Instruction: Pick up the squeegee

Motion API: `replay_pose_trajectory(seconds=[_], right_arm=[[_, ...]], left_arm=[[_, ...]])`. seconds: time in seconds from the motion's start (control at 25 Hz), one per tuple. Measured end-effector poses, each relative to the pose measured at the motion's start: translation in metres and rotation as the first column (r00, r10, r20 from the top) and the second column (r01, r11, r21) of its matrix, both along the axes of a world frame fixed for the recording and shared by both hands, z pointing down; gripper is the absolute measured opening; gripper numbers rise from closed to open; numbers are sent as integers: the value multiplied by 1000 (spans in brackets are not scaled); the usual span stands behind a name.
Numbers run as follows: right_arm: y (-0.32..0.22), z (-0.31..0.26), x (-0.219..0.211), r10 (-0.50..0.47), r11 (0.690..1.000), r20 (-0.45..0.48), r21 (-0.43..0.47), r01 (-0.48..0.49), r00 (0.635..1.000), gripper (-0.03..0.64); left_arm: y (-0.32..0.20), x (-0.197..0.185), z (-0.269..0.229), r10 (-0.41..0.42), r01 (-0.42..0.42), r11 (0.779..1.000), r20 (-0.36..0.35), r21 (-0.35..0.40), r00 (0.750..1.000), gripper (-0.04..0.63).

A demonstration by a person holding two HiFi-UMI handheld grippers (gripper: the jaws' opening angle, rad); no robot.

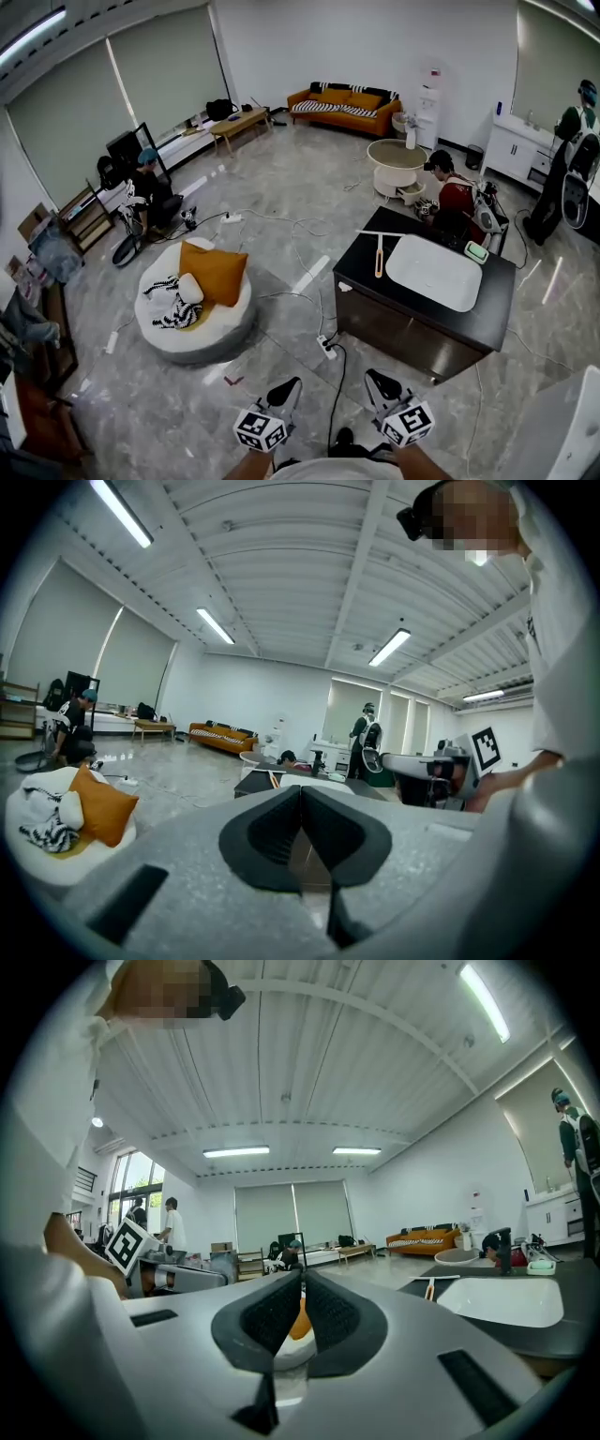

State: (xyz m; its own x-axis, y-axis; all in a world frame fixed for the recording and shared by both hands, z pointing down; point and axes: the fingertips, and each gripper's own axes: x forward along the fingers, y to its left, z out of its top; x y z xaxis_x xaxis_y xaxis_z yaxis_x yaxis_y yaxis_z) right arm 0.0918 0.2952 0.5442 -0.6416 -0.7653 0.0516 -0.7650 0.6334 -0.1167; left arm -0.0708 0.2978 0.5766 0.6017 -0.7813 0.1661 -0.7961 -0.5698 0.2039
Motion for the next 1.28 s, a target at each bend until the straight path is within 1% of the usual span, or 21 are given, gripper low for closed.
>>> replay_pose_trajectory(seconds=[0.12, 0.24, 0.44, 0.6, 0.72, 0.8, 0.92, 1.04, 1.16, 1.28], right_arm=[[-34, 9, 2, -31, 999, 13, -13, 31, 999, 17], [-60, 18, 1, -52, 998, 19, -33, 52, 998, 17], [-101, 38, 1, -59, 995, 28, -74, 61, 998, 17], [-147, 43, 1, -39, 994, 32, -99, 42, 999, 17], [-184, 46, -5, -30, 993, 27, -110, 33, 999, 17], [-209, 44, -15, -29, 994, 18, -109, 31, 999, 17], [-251, 32, -31, -23, 995, 3, -96, 23, 1000, 17], [-290, 21, -45, 1, 996, -17, -88, -2, 1000, 17], [-318, 21, -56, 34, 995, -39, -88, -38, 999, 17], [-344, 27, -67, 55, 994, -30, -90, -58, 998, 17]], left_arm=[[-28, 1, 8, -34, 34, 999, 1, -18, 999, 15], [-48, 2, 15, -50, 50, 998, 7, -33, 999, 15], [-89, -10, 29, -94, 93, 994, 0, -53, 996, 15], [-136, -22, 34, -105, 104, 993, -20, -54, 994, 15], [-176, -28, 35, -99, 97, 994, -35, -49, 994, 15], [-203, -33, 31, -88, 87, 996, -38, -32, 995, 15], [-245, -44, 23, -64, 64, 998, -40, -9, 997, 15], [-285, -58, 19, -35, 35, 999, -48, -2, 998, 15], [-317, -71, 26, 2, -2, 1000, -63, -6, 998, 15], [-347, -84, 32, 19, -19, 1000, -62, 5, 998, 15]])
